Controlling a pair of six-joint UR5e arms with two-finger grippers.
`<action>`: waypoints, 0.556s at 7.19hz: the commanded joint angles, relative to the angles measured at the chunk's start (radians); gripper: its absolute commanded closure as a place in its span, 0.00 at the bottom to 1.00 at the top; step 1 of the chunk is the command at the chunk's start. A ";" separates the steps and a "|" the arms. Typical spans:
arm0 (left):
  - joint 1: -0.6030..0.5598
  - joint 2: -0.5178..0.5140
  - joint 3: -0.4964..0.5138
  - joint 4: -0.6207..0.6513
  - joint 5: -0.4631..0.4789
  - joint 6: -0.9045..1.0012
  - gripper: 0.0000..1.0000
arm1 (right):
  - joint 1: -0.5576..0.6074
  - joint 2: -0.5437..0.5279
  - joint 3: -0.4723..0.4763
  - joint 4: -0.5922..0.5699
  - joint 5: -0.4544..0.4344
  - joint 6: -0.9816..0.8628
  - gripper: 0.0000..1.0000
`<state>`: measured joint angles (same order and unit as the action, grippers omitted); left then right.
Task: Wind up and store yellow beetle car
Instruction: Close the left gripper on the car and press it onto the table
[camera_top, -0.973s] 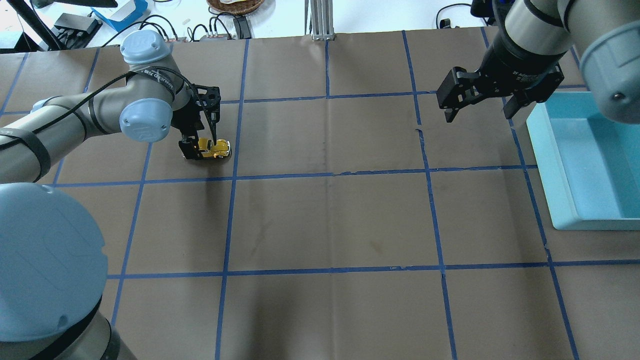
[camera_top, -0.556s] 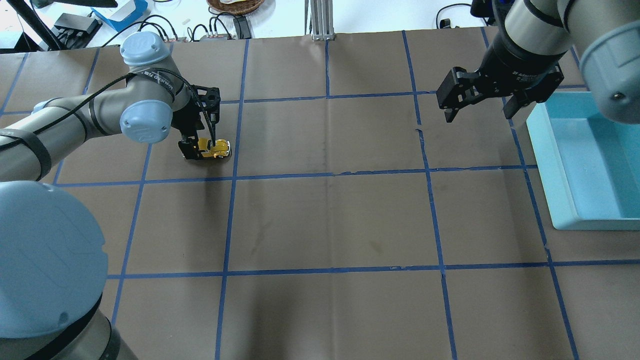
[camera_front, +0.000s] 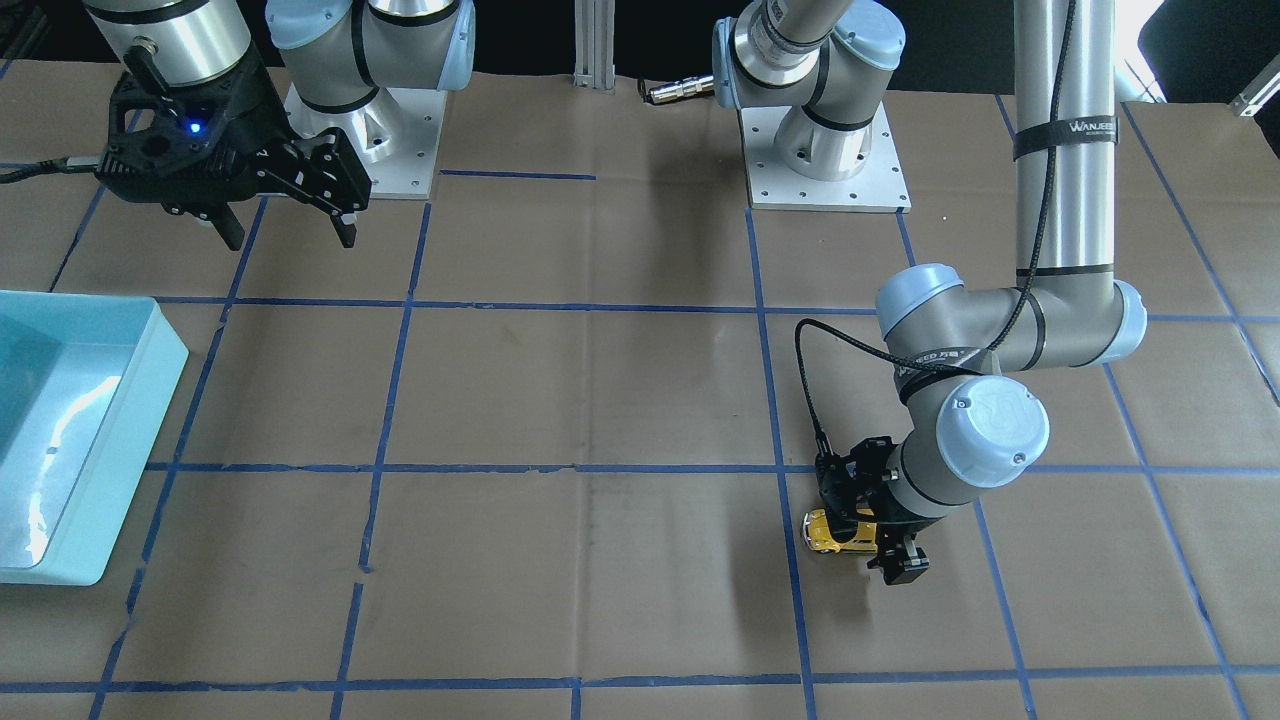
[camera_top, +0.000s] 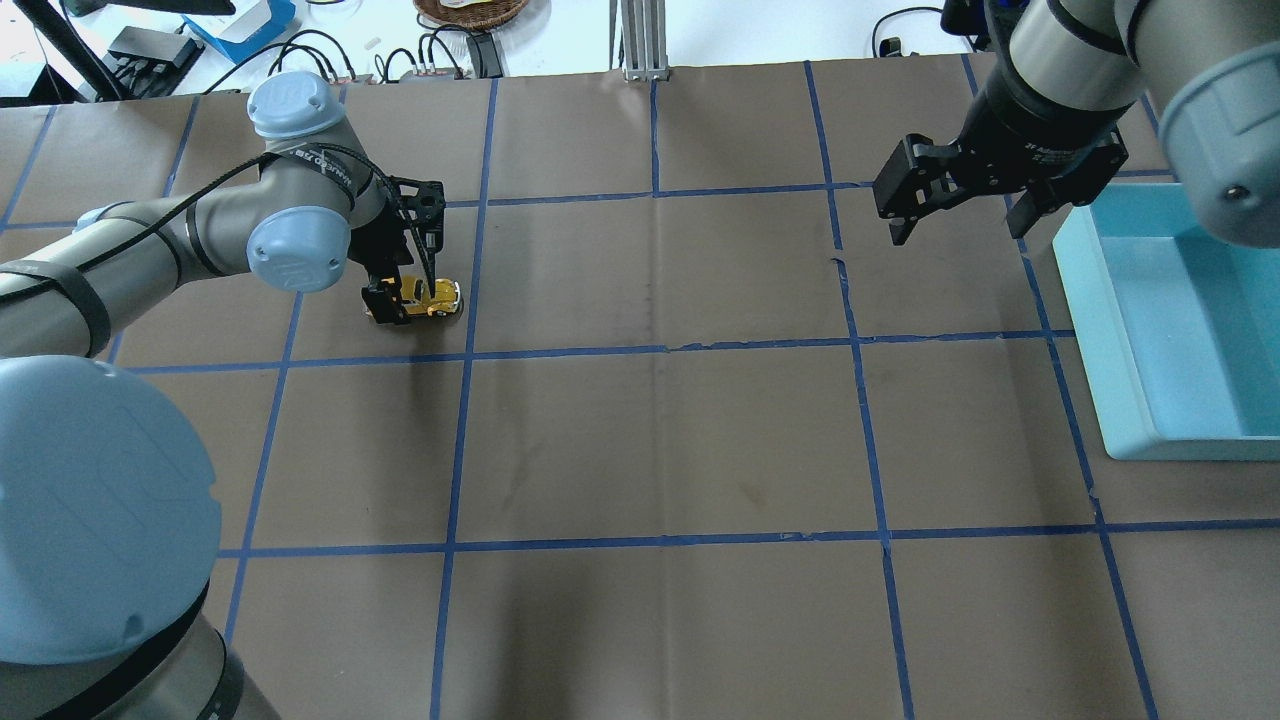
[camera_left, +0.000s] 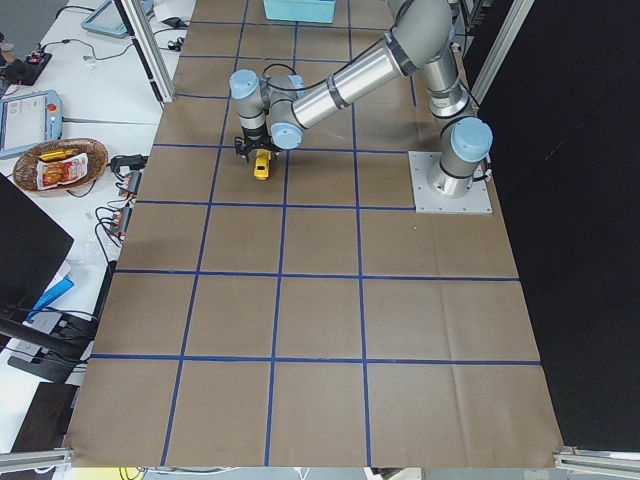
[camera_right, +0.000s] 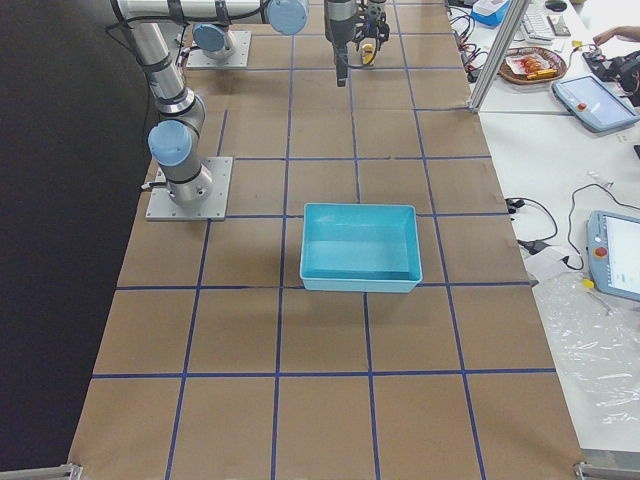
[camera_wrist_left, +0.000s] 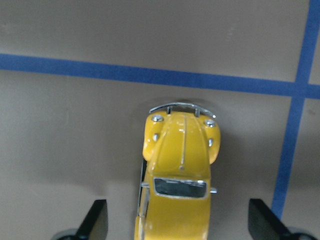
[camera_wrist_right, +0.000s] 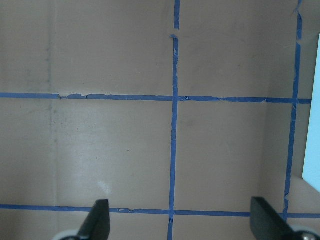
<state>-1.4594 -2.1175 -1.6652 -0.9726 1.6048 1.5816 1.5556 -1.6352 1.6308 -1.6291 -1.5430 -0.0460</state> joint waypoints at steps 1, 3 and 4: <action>-0.001 -0.001 -0.011 0.014 0.000 0.000 0.05 | 0.000 0.000 0.000 0.000 0.001 0.000 0.01; -0.003 -0.001 -0.013 0.018 -0.002 0.000 0.15 | -0.002 0.000 0.000 0.000 0.001 0.000 0.01; -0.003 -0.001 -0.013 0.018 -0.002 0.000 0.29 | -0.002 0.000 0.000 0.000 0.001 0.000 0.01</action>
<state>-1.4616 -2.1183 -1.6773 -0.9554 1.6036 1.5819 1.5546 -1.6352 1.6306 -1.6291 -1.5417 -0.0461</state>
